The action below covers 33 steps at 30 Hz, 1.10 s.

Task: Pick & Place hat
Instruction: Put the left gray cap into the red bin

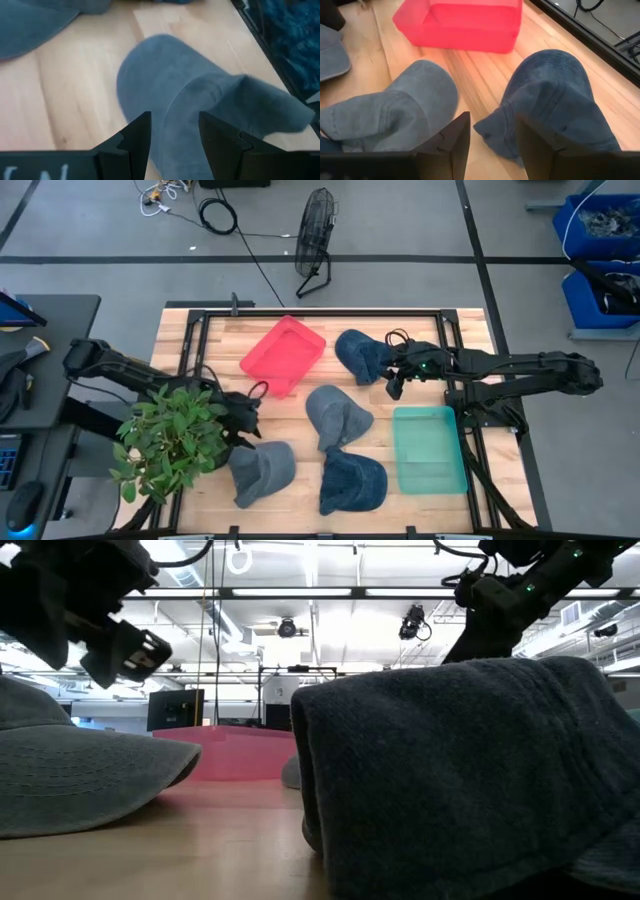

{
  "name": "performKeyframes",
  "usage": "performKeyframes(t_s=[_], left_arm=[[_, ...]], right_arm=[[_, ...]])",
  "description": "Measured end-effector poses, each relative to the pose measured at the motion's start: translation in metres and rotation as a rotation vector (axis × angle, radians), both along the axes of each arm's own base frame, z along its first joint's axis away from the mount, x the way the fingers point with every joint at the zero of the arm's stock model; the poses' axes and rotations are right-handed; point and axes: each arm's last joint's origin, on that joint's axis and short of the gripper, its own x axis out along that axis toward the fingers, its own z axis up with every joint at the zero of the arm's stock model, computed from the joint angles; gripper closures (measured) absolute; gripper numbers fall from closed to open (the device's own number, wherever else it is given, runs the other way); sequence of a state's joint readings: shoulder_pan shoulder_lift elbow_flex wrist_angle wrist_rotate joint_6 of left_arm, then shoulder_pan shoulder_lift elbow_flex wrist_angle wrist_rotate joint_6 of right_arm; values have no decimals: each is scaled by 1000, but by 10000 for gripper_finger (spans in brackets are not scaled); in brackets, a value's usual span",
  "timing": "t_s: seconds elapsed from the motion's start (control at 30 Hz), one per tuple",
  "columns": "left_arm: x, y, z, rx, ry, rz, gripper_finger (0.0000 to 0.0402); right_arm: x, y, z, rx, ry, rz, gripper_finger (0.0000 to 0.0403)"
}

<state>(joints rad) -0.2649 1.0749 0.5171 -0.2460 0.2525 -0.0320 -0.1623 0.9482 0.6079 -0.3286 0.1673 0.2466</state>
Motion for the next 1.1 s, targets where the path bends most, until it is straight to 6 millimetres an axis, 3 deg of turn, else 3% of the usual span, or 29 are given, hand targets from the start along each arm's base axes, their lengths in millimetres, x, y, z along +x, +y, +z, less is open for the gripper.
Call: performKeyframes(t_s=[0.17,0.6,0.73,0.9,1.1], left_arm=[[13,-8,-14,33,-7,-57,232],[21,-13,-37,8,83,-154,240],[23,-11,-42,50,73,-197,285],[26,-4,-40,37,62,-150,380],[34,2,-19,-23,1,-51,393]], right_arm=[[0,0,0,-1,-2,0,243],[1,0,1,-3,-15,1,243],[1,0,1,-4,-17,0,243],[2,0,3,-7,-36,0,243],[4,-1,5,-12,-63,1,243]])
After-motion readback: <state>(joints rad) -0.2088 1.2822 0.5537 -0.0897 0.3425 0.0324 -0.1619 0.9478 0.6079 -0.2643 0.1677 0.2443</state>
